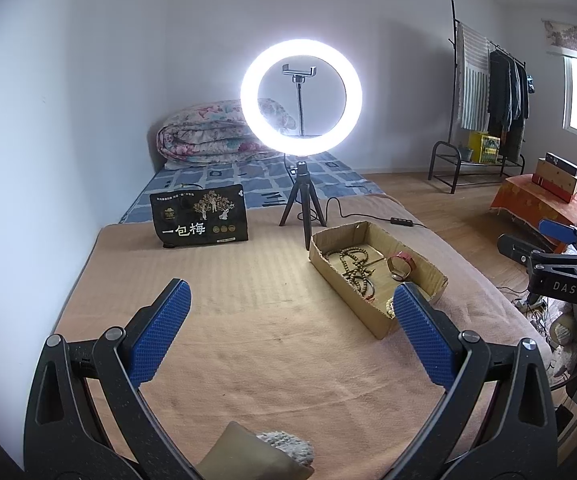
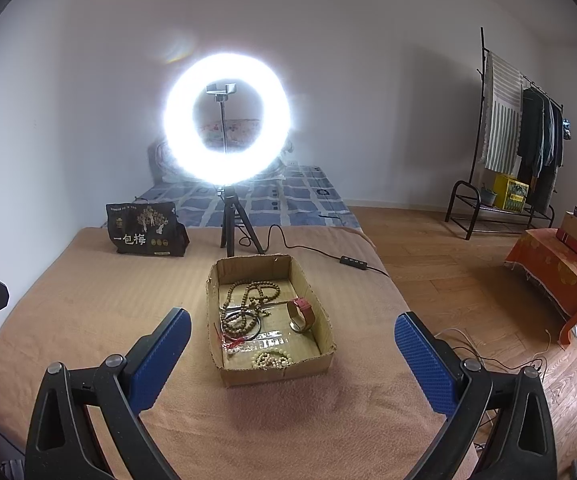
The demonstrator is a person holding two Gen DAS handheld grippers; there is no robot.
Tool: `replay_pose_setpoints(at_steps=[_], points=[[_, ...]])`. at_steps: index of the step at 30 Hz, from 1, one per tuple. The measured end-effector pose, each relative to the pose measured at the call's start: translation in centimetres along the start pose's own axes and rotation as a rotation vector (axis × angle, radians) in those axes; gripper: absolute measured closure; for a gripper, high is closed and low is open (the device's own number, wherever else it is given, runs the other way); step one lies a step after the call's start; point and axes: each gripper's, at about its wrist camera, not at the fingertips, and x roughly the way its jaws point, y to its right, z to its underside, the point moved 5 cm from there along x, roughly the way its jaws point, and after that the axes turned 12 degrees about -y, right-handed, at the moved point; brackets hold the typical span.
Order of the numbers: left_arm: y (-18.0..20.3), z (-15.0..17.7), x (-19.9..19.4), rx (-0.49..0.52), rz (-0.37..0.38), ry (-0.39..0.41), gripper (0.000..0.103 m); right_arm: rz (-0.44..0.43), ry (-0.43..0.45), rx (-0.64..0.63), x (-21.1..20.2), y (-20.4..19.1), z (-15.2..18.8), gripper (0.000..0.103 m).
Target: Organize jewelry
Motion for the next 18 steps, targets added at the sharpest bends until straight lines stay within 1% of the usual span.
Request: replay_pose_setpoints(at_steps=[13, 18], points=[[-0.52, 0.17, -0.14, 0.0, -0.017, 0.007, 0.0, -0.004, -0.007, -0.004, 0.16, -0.18, 0.23, 0.0], [-0.75, 0.14, -0.13, 0.006, -0.042, 0.02, 0.0, -0.008, -0.01, -0.007, 0.33, -0.33, 0.27, 0.0]])
